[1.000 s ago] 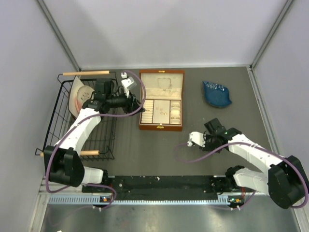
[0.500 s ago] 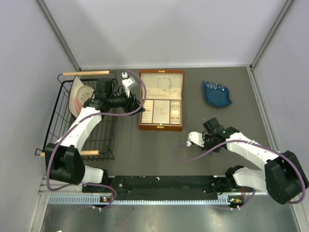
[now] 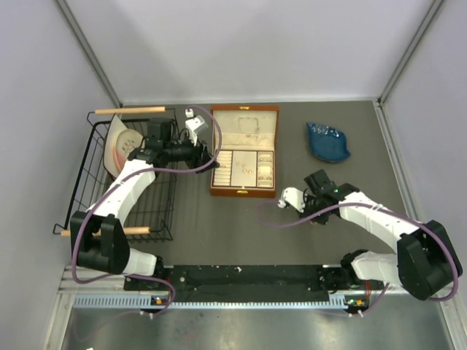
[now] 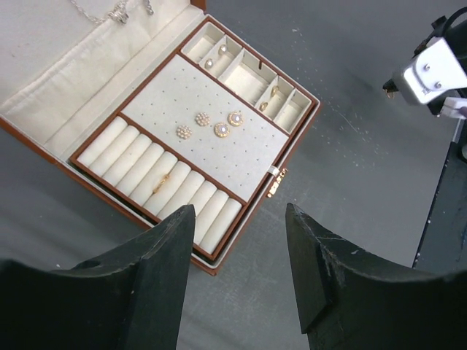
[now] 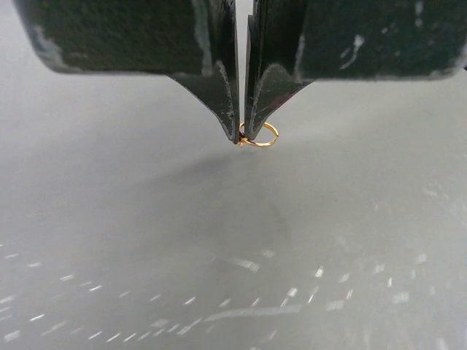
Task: Organize the mixed jewelry
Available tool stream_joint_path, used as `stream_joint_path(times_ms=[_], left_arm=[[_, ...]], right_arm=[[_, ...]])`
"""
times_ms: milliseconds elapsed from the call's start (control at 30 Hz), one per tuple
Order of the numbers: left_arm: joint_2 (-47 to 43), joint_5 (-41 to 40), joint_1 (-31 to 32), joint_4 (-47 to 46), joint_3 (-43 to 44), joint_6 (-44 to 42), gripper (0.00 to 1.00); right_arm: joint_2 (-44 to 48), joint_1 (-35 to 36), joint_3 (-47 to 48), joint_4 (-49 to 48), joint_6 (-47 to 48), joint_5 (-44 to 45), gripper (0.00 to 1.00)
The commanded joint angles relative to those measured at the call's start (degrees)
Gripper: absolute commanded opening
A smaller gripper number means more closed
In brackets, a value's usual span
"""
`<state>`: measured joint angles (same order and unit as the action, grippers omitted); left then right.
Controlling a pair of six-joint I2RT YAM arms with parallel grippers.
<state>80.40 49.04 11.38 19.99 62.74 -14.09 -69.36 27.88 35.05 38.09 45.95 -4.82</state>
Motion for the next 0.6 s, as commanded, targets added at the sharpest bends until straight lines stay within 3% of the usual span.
stream_joint_path(times_ms=[0,267,567], left_arm=[[-0.77,-0.96,0.23,-6.7,0.64,6.14,0.58],[-1.04,-0.86,1.45,-27.51,-3.76,29.08,0.57],[-2.18,-10.44,10.15,-35.19,-4.12,40.17,0.57]], right_arm=[[-0.6,-0.46,10.36,-0.47,-8.94,-3.18,0.0],[-7.44,-0.28,36.71,0.06,-29.68,-1.86,0.0],[-18.08,6.65,57.3,0.58,-41.99,2.45,0.0]])
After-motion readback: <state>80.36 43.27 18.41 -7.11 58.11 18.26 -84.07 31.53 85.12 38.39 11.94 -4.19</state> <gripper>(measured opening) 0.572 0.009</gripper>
